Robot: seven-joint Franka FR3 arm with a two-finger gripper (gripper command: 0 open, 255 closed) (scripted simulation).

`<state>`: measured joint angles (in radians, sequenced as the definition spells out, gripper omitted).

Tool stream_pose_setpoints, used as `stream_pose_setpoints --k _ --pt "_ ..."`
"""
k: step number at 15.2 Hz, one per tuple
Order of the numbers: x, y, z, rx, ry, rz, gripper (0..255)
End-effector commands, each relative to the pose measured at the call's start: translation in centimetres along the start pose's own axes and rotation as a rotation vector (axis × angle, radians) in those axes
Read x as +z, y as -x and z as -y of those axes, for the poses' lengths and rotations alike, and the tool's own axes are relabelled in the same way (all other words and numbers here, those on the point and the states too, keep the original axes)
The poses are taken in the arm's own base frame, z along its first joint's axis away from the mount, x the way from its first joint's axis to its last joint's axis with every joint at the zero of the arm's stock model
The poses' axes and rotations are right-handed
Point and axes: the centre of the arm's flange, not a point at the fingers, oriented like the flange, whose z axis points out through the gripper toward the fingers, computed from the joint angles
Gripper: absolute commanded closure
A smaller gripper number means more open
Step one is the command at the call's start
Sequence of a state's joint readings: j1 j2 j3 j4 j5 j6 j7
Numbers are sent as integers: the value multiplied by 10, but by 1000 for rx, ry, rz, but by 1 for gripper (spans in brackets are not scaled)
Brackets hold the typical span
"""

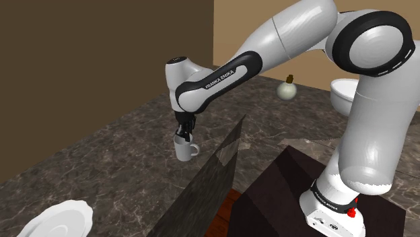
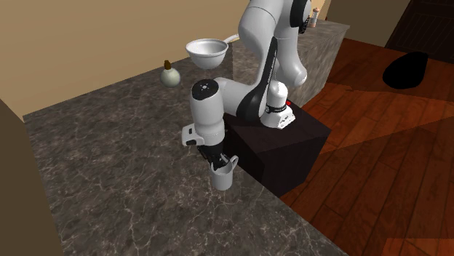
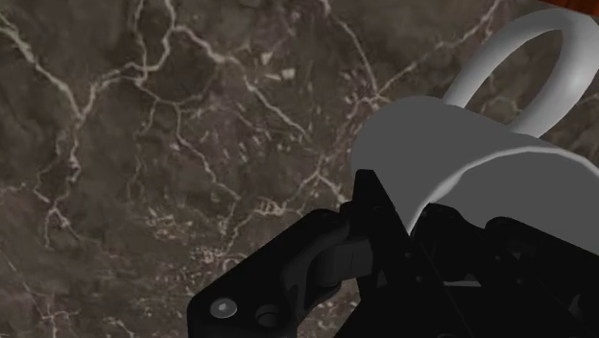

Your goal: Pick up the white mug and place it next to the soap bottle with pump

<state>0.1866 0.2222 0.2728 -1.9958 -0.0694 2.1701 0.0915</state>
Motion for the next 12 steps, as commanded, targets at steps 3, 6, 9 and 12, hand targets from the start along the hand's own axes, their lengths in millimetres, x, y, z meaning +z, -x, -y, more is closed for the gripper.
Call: stream_pose_setpoints --k 3,6,9,12 --pt "0 0 0 0 0 1 255" --pt "-5 0 0 0 0 1 255" --pt "-21 1 0 0 0 1 255" --pt "-37 1 0 0 0 1 255"
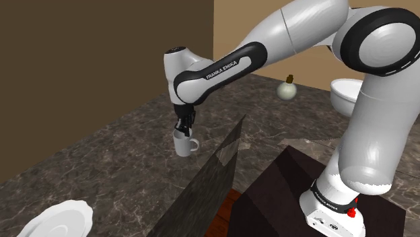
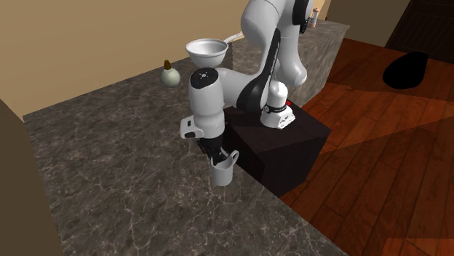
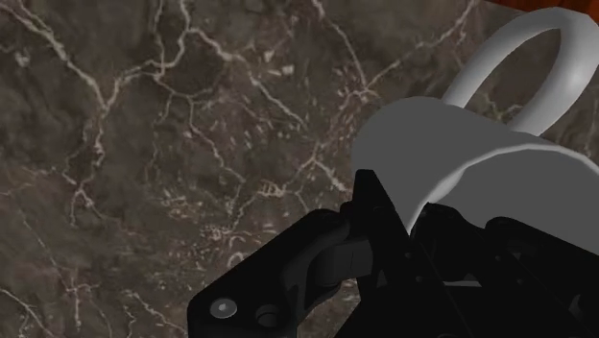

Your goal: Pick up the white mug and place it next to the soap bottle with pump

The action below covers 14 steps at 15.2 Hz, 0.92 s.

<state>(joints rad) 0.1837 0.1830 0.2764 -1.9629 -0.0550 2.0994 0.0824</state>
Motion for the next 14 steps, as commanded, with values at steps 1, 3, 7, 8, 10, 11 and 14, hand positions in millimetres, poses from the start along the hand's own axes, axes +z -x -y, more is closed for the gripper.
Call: stream_pose_setpoints --k 1,3,7,8,10,11,14 --pt "-11 0 0 0 0 0 255" --pt "-21 0 0 0 0 0 255" --pt "-42 1 0 0 0 0 255" --pt "-48 1 0 0 0 0 255" --pt "-58 2 0 0 0 0 255" --pt "-63 2 0 0 0 0 255" --pt "-79 3 0 0 0 0 255"
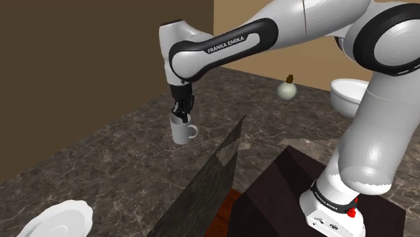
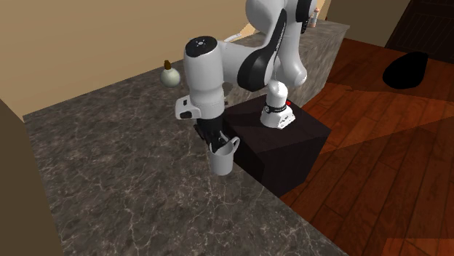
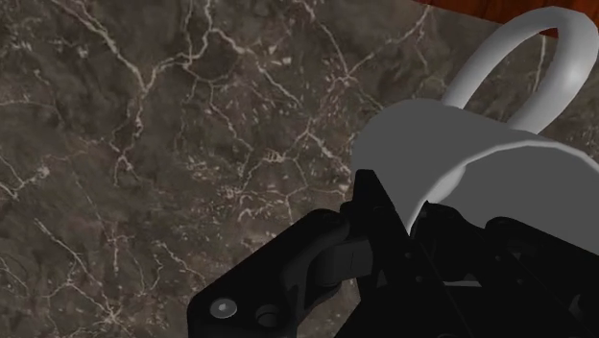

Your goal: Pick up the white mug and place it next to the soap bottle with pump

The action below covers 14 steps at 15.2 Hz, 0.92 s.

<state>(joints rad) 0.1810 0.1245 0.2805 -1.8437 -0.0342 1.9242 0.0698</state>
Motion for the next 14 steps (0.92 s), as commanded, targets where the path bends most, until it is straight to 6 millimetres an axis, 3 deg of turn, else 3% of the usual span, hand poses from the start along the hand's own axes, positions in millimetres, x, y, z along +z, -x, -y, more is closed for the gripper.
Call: stream_pose_setpoints --k 1,14 --pt "-11 1 -1 0 0 0 255" --pt "-79 4 -1 0 0 0 255"
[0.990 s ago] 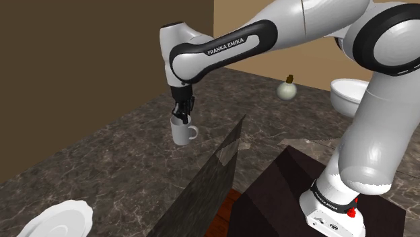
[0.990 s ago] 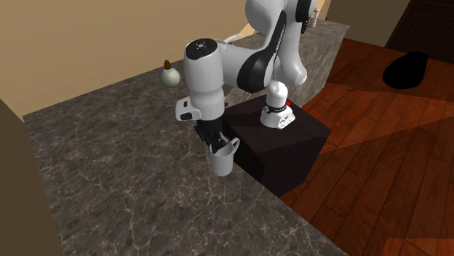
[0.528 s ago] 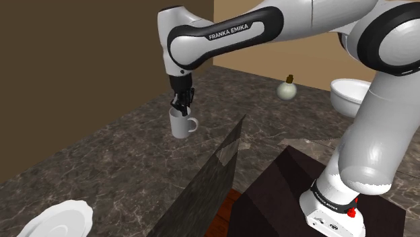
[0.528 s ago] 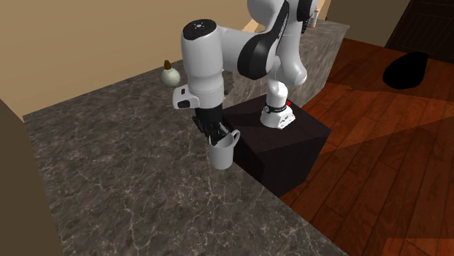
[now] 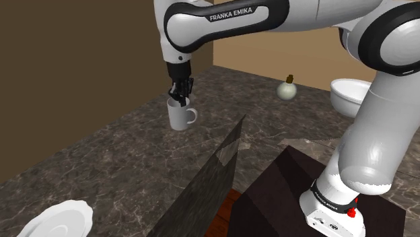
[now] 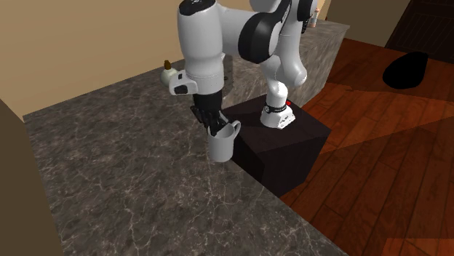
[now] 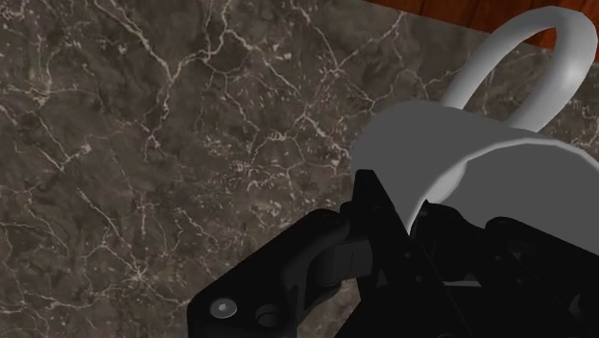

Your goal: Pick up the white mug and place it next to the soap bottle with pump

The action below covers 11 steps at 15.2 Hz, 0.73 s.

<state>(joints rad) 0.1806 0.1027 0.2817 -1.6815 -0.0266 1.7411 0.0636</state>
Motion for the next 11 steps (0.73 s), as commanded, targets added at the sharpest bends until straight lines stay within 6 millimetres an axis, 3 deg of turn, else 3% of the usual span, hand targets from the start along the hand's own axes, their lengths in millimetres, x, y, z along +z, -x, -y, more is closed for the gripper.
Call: stream_pose_setpoints --k 1,11 --pt "-11 1 -1 0 0 0 255" --pt "-60 3 -1 0 0 0 255"
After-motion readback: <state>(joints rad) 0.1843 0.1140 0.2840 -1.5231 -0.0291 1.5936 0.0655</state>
